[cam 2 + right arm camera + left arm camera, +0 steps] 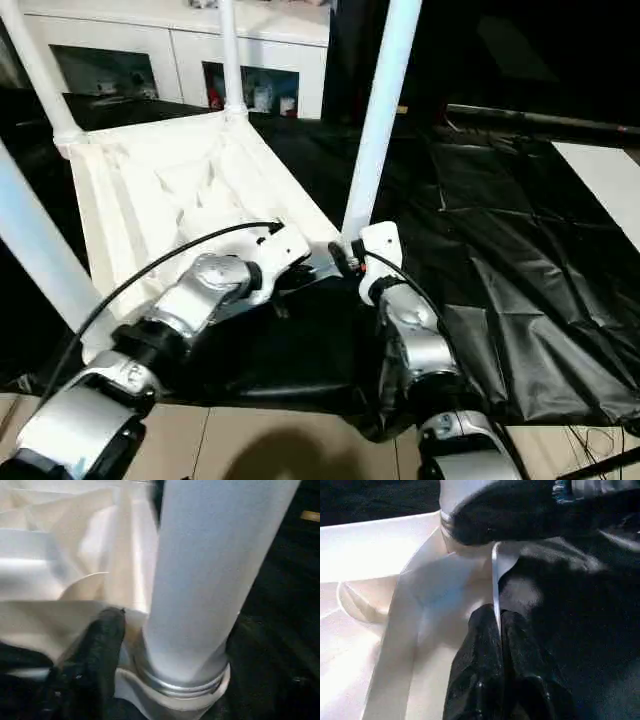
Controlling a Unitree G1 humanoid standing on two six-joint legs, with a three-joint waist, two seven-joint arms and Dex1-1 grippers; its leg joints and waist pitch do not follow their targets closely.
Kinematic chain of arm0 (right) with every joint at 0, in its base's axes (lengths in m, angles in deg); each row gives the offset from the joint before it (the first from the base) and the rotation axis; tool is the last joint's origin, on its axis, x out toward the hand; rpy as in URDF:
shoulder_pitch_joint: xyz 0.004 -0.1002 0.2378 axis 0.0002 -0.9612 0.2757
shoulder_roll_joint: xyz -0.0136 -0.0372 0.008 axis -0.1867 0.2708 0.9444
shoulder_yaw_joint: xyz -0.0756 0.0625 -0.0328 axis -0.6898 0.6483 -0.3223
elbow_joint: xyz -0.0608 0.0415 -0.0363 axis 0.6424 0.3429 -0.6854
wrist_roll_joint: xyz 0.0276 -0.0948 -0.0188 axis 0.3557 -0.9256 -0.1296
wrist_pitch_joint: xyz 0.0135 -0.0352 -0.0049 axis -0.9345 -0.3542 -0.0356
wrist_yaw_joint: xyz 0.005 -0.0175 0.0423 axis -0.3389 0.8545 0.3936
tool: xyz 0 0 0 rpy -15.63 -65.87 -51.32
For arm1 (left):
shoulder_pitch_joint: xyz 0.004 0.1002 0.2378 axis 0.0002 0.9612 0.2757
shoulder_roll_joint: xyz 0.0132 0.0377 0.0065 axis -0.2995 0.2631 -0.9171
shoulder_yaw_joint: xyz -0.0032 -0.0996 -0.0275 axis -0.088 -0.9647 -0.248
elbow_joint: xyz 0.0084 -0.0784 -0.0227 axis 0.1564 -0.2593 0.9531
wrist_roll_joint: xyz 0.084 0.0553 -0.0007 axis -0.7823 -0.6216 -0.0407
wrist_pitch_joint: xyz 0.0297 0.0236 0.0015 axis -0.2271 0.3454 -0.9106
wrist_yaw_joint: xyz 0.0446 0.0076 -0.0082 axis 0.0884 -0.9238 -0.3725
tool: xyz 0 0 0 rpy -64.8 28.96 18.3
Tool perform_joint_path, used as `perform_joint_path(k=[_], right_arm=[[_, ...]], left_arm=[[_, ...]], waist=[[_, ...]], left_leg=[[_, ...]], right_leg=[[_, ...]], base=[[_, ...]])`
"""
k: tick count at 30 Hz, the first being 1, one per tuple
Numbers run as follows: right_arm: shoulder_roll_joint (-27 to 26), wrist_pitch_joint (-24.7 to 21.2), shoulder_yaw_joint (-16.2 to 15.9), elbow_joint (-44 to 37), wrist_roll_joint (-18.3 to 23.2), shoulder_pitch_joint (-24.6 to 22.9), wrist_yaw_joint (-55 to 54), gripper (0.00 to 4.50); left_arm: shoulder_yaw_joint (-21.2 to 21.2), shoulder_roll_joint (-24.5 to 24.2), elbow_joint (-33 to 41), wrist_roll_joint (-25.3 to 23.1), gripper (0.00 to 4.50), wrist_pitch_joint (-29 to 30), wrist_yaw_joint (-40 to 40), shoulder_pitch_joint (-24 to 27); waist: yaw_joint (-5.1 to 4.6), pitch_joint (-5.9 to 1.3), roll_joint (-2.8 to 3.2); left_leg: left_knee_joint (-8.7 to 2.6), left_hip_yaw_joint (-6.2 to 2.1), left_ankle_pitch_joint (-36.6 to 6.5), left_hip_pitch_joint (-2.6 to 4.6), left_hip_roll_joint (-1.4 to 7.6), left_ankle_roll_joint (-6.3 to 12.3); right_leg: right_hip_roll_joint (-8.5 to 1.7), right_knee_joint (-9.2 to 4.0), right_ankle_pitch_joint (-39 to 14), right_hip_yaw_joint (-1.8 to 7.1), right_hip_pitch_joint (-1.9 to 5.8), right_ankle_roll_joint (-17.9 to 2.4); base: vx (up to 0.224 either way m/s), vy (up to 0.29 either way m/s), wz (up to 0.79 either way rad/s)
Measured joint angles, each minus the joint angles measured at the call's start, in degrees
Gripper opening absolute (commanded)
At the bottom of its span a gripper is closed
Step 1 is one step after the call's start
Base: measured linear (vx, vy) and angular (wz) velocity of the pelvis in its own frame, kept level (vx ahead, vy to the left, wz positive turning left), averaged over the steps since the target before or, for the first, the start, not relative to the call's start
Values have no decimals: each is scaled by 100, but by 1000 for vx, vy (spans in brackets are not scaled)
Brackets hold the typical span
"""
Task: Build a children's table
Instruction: Rotate leg to tighten
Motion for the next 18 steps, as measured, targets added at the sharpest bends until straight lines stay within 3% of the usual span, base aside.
perform_joint_path(k=[5,11,18], right_arm=[[391,45,-205,-263,22,-209,1030,318],[496,115,-354,-604,297,-410,2026,318],[504,114,-374,-636,511,-414,2443,289]], left_arm=[[52,-400,365,140,0,-223,894,199],[137,-932,1075,422,0,-255,1887,568],[131,-1032,1251,474,0,-216,2123,676]], waist=[[4,2,3],[33,3,4],[33,4,2]], left_leg=[[2,2,0,-35,24,0],[9,8,1,-44,32,2],[15,15,-2,-45,34,8]], right_leg=[[2,-2,8,-3,-6,-15],[1,-6,-9,-5,-19,-16],[0,-6,-10,-2,-19,-16]], base=[[0,0,0],[0,0,0],[0,0,0]])
